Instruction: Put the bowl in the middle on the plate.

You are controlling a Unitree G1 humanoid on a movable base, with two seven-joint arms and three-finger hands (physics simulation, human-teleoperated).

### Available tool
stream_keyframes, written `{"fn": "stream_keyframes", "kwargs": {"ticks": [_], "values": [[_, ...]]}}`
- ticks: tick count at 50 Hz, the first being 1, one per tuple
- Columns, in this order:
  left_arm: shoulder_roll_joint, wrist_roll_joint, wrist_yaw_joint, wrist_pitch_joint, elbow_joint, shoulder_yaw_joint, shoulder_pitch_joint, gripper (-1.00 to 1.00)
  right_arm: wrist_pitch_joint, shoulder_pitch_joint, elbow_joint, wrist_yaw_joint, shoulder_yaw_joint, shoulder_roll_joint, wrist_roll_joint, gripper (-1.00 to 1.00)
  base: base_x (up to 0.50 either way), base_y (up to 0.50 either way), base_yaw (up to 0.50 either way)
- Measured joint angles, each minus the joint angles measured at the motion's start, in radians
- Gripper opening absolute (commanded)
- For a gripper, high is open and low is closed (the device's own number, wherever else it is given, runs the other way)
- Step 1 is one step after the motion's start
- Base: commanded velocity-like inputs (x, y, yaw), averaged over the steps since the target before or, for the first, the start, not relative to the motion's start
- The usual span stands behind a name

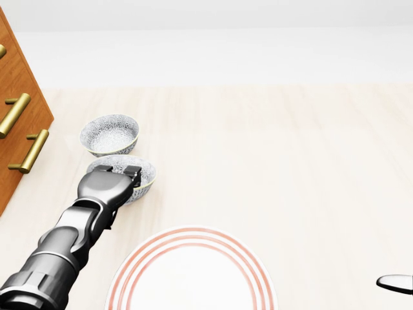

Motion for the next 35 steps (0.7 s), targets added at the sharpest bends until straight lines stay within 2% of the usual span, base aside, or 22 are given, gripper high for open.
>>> {"fn": "stream_keyframes", "kwargs": {"ticks": [35], "values": [[0.004,-0.029,-0.018,0.000,-0.027,0.008,0.017,-1.00,0.000,0.002,0.006,0.004,0.006,0.002,-0.011,1.00,0.00,0.00,0.00]]}}
